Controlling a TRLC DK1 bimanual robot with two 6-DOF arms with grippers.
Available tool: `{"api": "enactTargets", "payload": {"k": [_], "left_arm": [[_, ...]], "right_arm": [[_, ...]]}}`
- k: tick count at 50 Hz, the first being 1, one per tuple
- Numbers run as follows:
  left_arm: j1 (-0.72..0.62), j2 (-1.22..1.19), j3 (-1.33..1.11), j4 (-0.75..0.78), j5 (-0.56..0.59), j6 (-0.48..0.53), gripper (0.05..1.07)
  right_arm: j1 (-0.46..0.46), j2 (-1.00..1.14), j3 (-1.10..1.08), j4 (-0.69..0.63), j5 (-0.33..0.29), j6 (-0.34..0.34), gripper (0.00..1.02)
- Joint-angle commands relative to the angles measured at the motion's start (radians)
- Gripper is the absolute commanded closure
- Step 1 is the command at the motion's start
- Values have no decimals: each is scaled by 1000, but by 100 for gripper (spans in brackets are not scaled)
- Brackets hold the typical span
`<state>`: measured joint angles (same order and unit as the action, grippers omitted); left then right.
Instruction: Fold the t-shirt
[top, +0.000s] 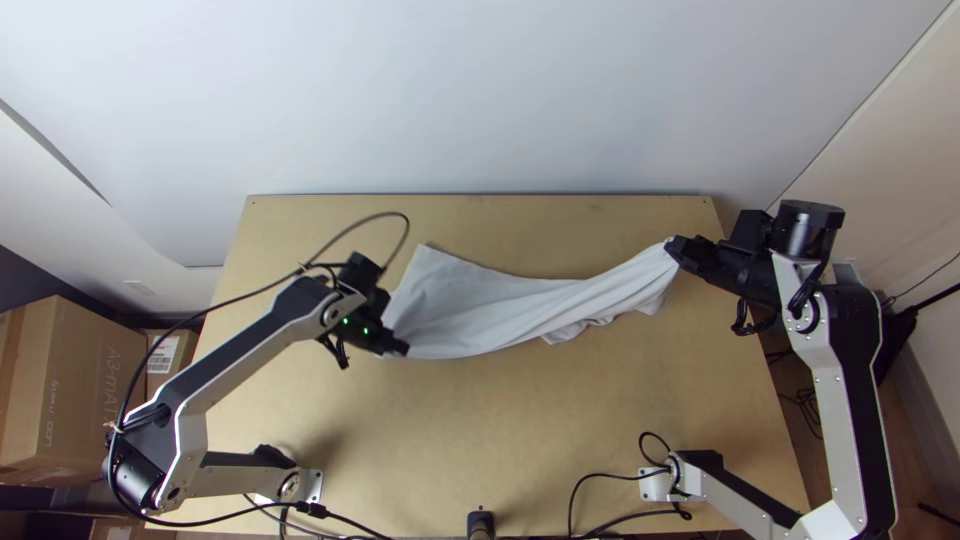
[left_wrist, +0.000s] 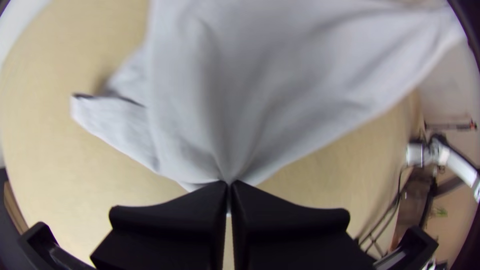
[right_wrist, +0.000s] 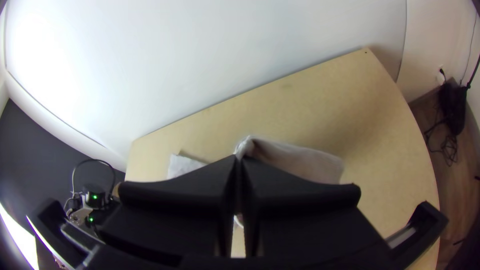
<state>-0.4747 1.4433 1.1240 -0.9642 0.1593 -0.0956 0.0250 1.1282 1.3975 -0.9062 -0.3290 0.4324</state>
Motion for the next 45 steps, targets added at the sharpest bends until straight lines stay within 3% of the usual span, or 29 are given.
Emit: {"api": "enactTargets", "payload": {"k": [1, 4, 6, 7, 11, 12, 19, 24, 27, 33, 45], "left_arm": [[-67, -72, -70, -59, 86, 99, 105], [-102, -107, -96, -102, 137, 155, 105], [-124, -124, -110, -113, 141, 181, 97], [-136, -129, -116, -113, 141, 189, 86], [-160, -133, -124, -176, 141, 255, 21], [-168, -130, -124, -185, 141, 269, 10], [-160, -159, -113, -140, 148, 280, 10], [-48, -153, -26, -133, 252, 261, 10], [41, -112, 43, -103, 313, 204, 11], [153, 8, 138, -19, 322, 77, 12], [252, 115, 181, 191, 290, -99, 36]], "right_arm": [[-13, 21, 32, 10, 4, -23, 100], [-19, 28, 35, 10, 4, -26, 100], [-22, 33, 35, 10, 4, -27, 100], [-23, 35, 35, 10, 4, -27, 100], [-31, 39, 32, 10, 4, -30, 100], [-34, 41, 31, 10, 4, -32, 100], [-39, 45, 32, 10, 4, -30, 100], [-42, 48, 29, 10, 4, -30, 100], [-42, 50, 28, 10, 4, -30, 100], [-40, 48, 20, 12, 4, -23, 100], [-42, 42, 6, 21, 4, -15, 100]]}}
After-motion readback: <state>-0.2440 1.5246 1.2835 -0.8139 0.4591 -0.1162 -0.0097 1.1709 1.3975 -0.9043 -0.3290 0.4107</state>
